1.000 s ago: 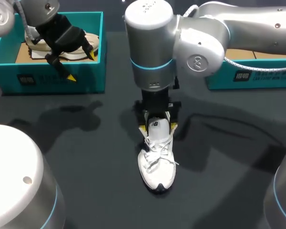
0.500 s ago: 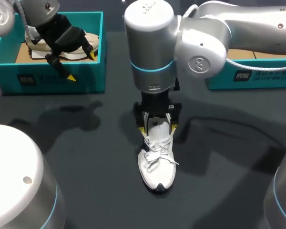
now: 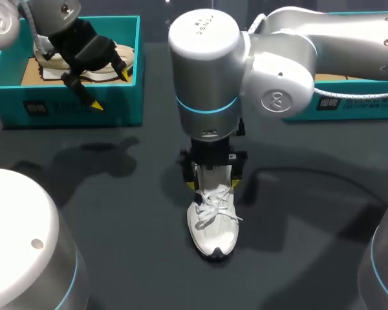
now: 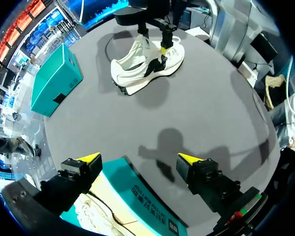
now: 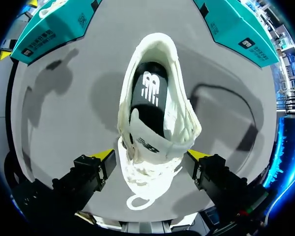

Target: Take the shoe out of the shoebox, open the shoe tongue, remove and reinsert the insole, then place the shoe into the shoebox

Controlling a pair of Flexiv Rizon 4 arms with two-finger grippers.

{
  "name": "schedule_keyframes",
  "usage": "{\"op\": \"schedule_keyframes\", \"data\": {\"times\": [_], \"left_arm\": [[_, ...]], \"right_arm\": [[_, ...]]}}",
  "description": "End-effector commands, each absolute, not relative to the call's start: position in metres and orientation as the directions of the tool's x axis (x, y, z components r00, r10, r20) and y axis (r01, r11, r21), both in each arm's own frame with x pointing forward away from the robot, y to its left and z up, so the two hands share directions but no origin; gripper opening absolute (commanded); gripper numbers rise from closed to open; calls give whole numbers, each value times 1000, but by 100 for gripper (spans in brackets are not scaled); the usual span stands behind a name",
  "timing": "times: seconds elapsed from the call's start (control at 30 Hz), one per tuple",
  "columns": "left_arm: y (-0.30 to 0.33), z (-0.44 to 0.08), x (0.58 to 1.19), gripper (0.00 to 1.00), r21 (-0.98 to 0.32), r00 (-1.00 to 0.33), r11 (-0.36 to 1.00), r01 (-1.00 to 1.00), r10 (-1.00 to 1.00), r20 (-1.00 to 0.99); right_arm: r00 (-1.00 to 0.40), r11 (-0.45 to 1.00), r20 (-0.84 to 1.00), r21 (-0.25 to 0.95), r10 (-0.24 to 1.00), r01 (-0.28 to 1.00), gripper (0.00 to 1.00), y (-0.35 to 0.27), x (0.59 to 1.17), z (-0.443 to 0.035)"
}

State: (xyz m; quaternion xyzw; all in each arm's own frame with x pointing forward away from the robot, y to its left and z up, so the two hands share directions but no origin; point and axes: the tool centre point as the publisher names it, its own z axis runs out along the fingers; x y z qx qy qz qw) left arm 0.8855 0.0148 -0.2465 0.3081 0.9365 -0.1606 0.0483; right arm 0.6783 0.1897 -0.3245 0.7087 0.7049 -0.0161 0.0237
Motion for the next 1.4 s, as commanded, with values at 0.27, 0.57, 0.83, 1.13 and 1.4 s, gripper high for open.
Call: {"op": "schedule_keyframes", "data": {"times": [0.27,0.57,0.83,1.13,1.4], "left_arm": [[15,-246,885,100,-269,-805,759,593,562,-189],[15,-246,885,100,-269,-805,759,593,562,-189],[15,-246,885,100,-269,-805,759,593,562,-189],[15,-246,885,100,-269,-805,759,593,562,-189],[15,-246,885,100,-269,-805,759,593,562,-189]], "right_arm": [[55,-51,-55,59,997,997,78,185,633,-308],[83,-76,-74,97,994,992,47,190,605,-295],[2,7,-69,129,998,992,40,192,626,-297],[-82,88,-44,158,996,983,36,190,668,-310],[-113,106,42,158,993,982,31,176,698,-340]]}}
